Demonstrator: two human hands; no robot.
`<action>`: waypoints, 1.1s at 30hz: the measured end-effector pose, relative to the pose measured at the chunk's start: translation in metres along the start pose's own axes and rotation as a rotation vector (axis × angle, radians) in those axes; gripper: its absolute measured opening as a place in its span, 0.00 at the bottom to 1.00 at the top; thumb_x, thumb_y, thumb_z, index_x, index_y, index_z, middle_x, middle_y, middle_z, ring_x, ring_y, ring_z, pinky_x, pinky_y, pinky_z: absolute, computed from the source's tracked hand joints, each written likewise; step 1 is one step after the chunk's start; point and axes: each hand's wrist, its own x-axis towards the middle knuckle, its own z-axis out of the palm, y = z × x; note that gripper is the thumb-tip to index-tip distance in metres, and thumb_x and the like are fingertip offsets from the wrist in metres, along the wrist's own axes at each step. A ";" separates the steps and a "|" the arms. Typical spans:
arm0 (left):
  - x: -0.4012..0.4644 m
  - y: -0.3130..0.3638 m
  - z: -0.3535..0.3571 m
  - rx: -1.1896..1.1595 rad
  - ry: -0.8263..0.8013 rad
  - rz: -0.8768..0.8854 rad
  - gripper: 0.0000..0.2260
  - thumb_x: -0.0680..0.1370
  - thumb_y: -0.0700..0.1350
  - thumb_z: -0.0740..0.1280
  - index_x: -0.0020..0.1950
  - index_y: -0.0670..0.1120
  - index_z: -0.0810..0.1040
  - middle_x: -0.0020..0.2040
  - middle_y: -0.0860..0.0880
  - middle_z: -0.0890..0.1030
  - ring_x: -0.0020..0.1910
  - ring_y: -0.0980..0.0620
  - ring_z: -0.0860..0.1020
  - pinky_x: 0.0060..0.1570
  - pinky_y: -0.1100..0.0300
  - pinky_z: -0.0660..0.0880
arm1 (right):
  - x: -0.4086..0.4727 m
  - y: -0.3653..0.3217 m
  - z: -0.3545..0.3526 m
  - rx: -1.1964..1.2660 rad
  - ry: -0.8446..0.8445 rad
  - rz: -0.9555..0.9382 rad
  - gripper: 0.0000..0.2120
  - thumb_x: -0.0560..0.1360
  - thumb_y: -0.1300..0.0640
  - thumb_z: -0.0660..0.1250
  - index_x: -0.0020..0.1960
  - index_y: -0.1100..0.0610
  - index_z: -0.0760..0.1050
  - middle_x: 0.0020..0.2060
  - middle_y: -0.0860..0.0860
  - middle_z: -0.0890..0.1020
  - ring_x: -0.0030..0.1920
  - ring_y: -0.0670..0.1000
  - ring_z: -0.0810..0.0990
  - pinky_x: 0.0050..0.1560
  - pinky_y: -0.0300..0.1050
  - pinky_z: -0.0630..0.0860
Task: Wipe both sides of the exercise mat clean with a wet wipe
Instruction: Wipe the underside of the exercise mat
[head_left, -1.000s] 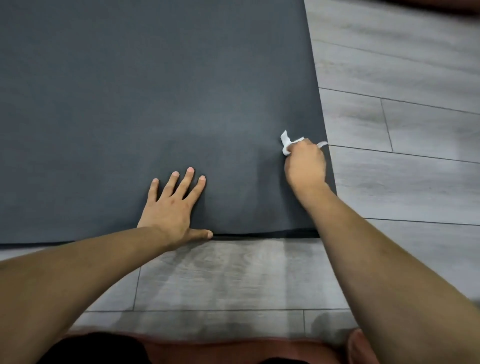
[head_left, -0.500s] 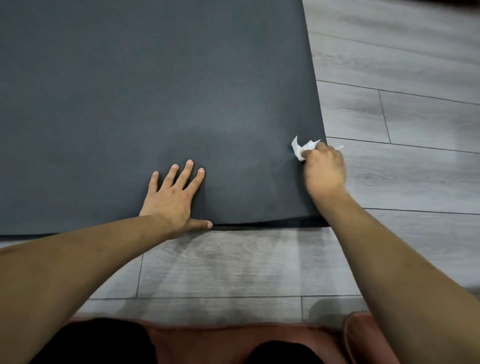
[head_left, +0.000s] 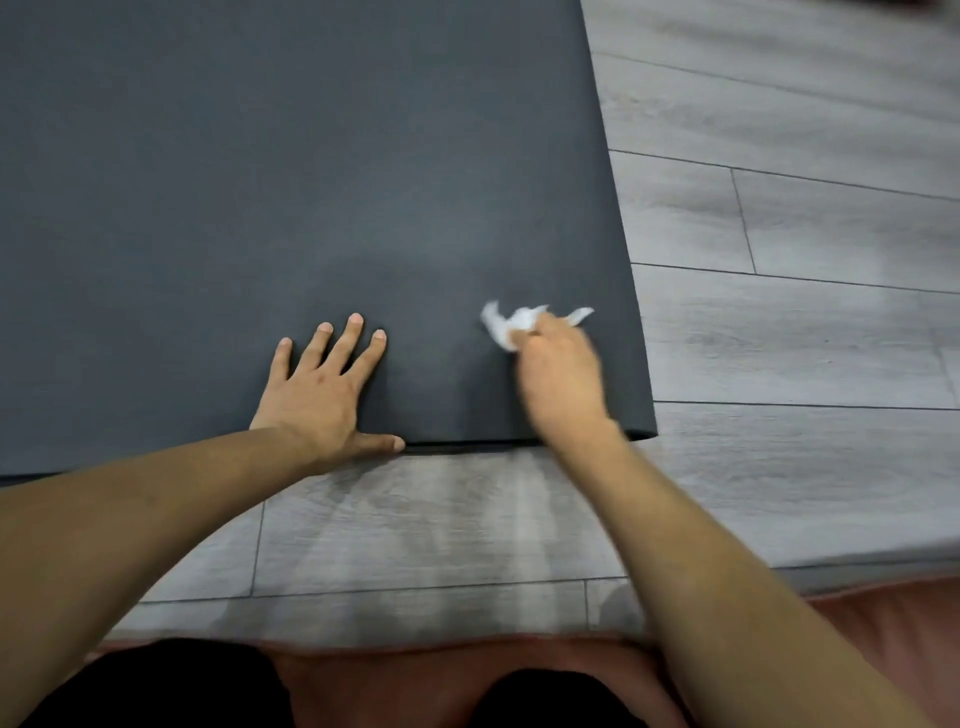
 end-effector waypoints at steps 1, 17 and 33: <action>0.000 0.000 0.000 0.003 -0.002 -0.001 0.55 0.71 0.79 0.59 0.82 0.56 0.30 0.83 0.51 0.31 0.83 0.44 0.37 0.80 0.39 0.41 | -0.001 0.032 -0.006 -0.072 -0.045 0.098 0.20 0.63 0.72 0.67 0.51 0.58 0.83 0.38 0.61 0.79 0.36 0.62 0.80 0.38 0.53 0.79; 0.022 0.057 -0.045 -0.040 0.186 0.043 0.44 0.72 0.79 0.48 0.79 0.52 0.63 0.84 0.45 0.49 0.81 0.38 0.55 0.77 0.38 0.57 | -0.066 0.065 -0.008 0.031 -0.077 -0.117 0.11 0.70 0.68 0.68 0.48 0.55 0.77 0.42 0.51 0.75 0.41 0.55 0.72 0.42 0.49 0.71; 0.186 0.140 -0.043 -0.036 0.401 0.334 0.35 0.77 0.75 0.45 0.83 0.65 0.48 0.85 0.52 0.47 0.84 0.45 0.45 0.78 0.34 0.41 | 0.068 0.145 0.023 0.174 0.072 0.101 0.07 0.73 0.65 0.68 0.49 0.56 0.78 0.44 0.52 0.78 0.45 0.55 0.76 0.43 0.48 0.73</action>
